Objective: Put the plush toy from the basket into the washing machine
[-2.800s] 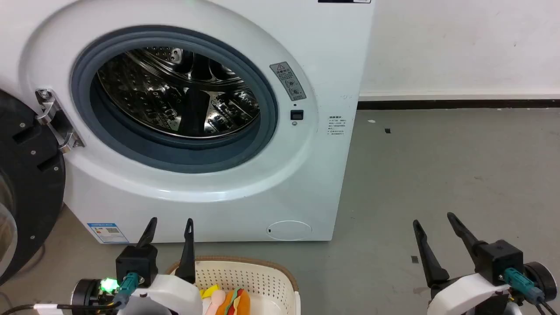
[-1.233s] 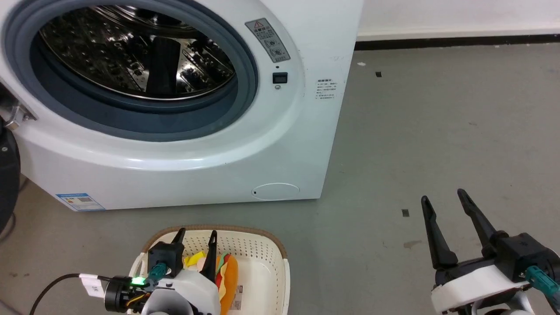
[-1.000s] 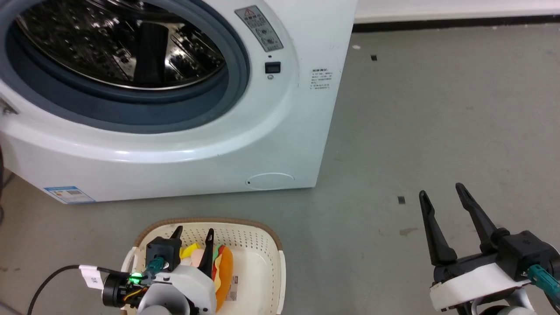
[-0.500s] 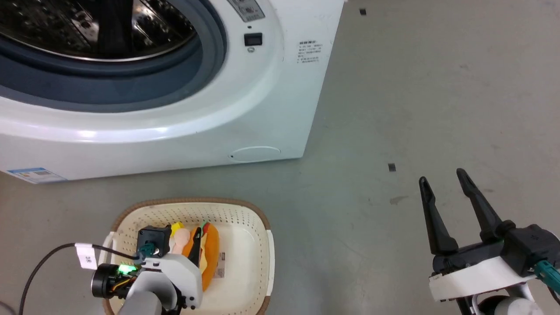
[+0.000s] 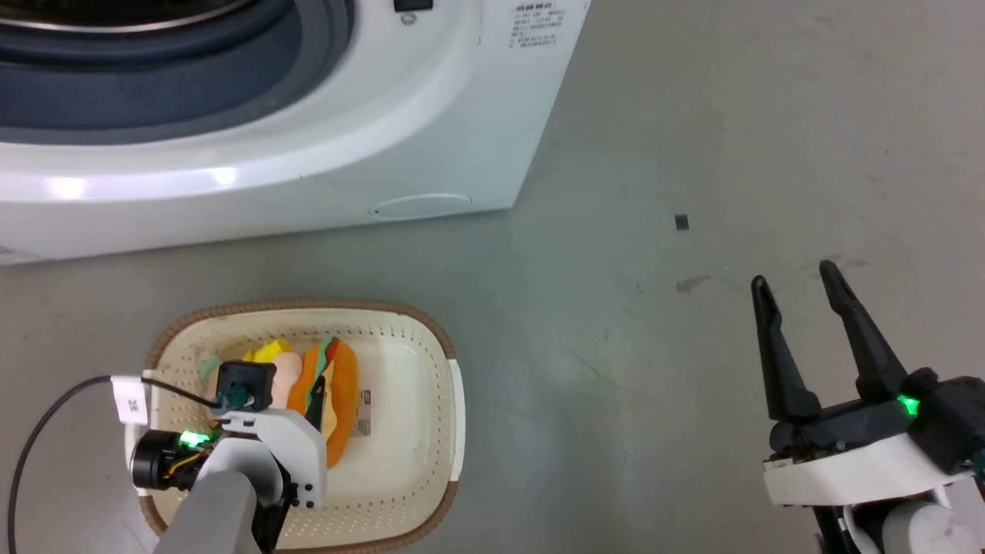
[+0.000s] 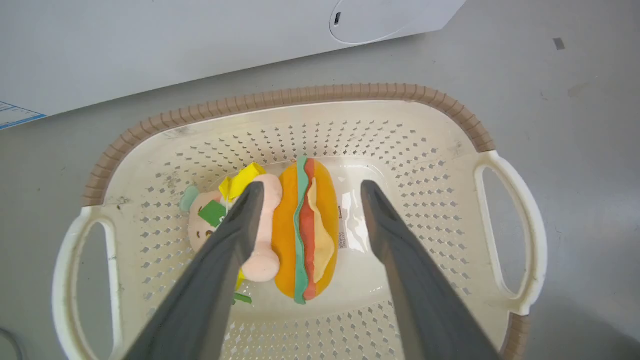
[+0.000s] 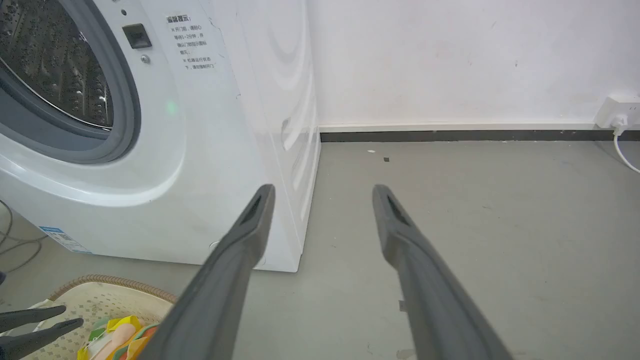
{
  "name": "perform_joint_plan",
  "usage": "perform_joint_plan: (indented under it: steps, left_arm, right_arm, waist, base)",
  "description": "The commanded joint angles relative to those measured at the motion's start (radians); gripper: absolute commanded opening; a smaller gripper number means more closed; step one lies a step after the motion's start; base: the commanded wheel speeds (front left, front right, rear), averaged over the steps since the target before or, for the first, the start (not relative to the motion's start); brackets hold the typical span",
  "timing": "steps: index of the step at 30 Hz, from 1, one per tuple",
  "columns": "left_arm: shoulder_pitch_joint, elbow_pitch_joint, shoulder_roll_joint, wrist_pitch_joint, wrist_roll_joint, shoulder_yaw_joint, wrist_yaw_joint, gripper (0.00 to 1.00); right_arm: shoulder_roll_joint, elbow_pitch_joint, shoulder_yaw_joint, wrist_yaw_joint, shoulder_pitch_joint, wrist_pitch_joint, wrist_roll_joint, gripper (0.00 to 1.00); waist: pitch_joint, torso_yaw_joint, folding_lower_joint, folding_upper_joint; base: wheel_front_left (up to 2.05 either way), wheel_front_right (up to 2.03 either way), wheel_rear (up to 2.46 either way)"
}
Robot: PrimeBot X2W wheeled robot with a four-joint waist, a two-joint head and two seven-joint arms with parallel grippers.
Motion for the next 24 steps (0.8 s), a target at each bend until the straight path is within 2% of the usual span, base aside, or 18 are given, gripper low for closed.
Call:
perform_joint_plan:
  steps: [1, 6, 12, 24]
  left_arm:
    - [-0.027, 0.027, 0.010, 0.001, -0.013, -0.008, -0.004, 1.00]
    - [-0.074, 0.089, 0.030, 0.012, -0.019, -0.031, -0.008, 1.00]
    - [-0.127, 0.160, 0.059, 0.022, -0.022, -0.059, 0.021, 1.00]
    - [-0.280, 0.311, 0.097, 0.031, -0.049, -0.119, 0.015, 1.00]
  right_arm:
    - [0.000, -0.006, -0.005, 0.000, -0.020, -0.009, 0.017, 1.00]
    - [0.000, -0.020, -0.008, 0.000, -0.041, -0.020, 0.026, 1.00]
    - [0.000, -0.037, -0.011, 0.000, -0.058, -0.032, 0.036, 1.00]
    - [0.000, -0.083, 0.000, 0.001, -0.104, -0.062, 0.075, 1.00]
  waist:
    - [0.031, -0.009, -0.0002, 0.0000]
    - [0.092, -0.020, -0.0002, 0.0000]
    - [0.159, -0.032, -0.0002, 0.0000]
    - [0.312, -0.065, -0.0002, 0.0000]
  base:
    - [0.00, 0.00, 0.00]
    - [0.00, 0.00, 0.00]
    - [0.00, 0.00, 0.00]
    - [0.00, 0.00, 0.00]
